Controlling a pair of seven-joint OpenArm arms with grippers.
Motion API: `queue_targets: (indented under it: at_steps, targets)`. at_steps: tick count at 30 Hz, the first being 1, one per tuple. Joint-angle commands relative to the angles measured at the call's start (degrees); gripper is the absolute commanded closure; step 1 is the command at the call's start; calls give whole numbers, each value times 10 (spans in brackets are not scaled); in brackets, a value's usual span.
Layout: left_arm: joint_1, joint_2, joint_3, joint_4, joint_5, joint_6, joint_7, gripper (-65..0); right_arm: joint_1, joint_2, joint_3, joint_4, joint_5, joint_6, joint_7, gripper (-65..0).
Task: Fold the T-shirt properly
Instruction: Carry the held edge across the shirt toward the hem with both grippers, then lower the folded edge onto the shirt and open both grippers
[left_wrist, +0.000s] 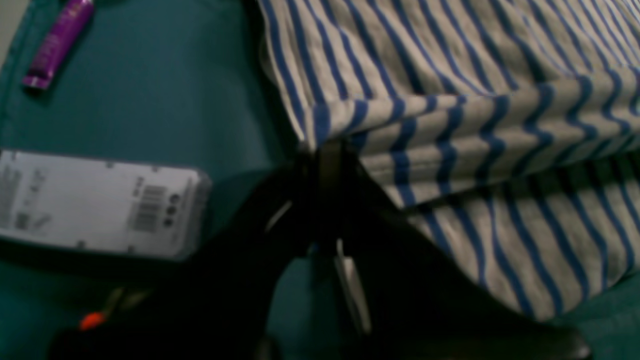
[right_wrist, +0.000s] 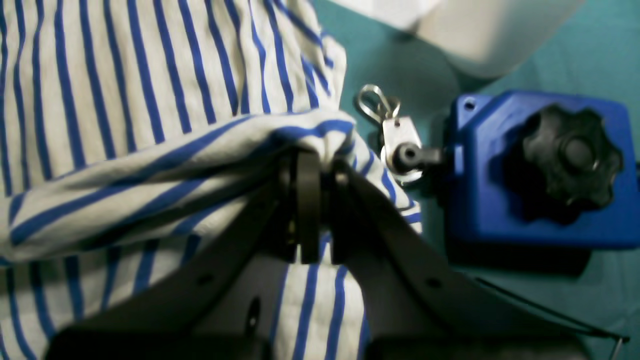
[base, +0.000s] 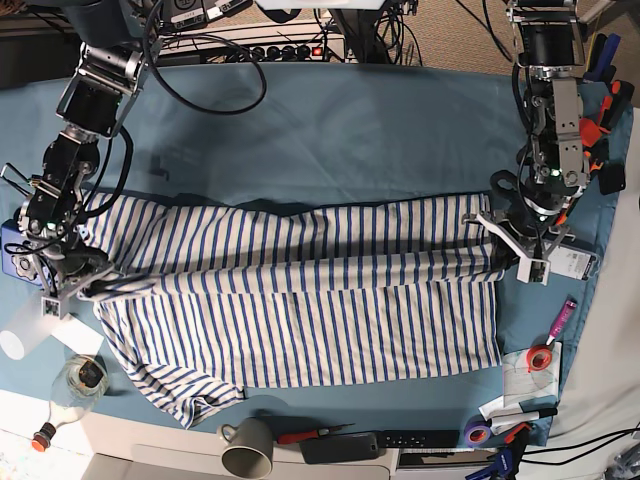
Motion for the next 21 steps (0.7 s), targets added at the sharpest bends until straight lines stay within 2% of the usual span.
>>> queue_targets:
  at_steps: [1, 8, 14, 16, 17, 19, 21]
  targets:
    - [-15, -7, -3, 1, 1, 5, -16, 0, 19, 15, 2, 2, -3, -8, 19, 0]
    - [-50, -6, -3, -54, 1, 4, -16, 0, 58, 15, 2, -90, -3, -8, 45, 0]
    - [-55, -6, -3, -59, 1, 3, -16, 0, 59, 15, 2, -94, -4, -6, 51, 0]
    - [-55, -7, -3, -59, 1, 0, -16, 0, 59, 16, 2, -94, -4, 12, 49, 0]
    - [-55, -7, -3, -59, 1, -12, -16, 0, 59, 16, 2, -94, -4, 30, 46, -2]
    - [-55, -7, -3, -59, 1, -49, -15, -7, 59, 16, 2, -94, -4, 61, 40, -94]
    - [-55, -7, -3, -59, 1, -89, -16, -98, 59, 16, 2, -94, -4, 71, 37, -189]
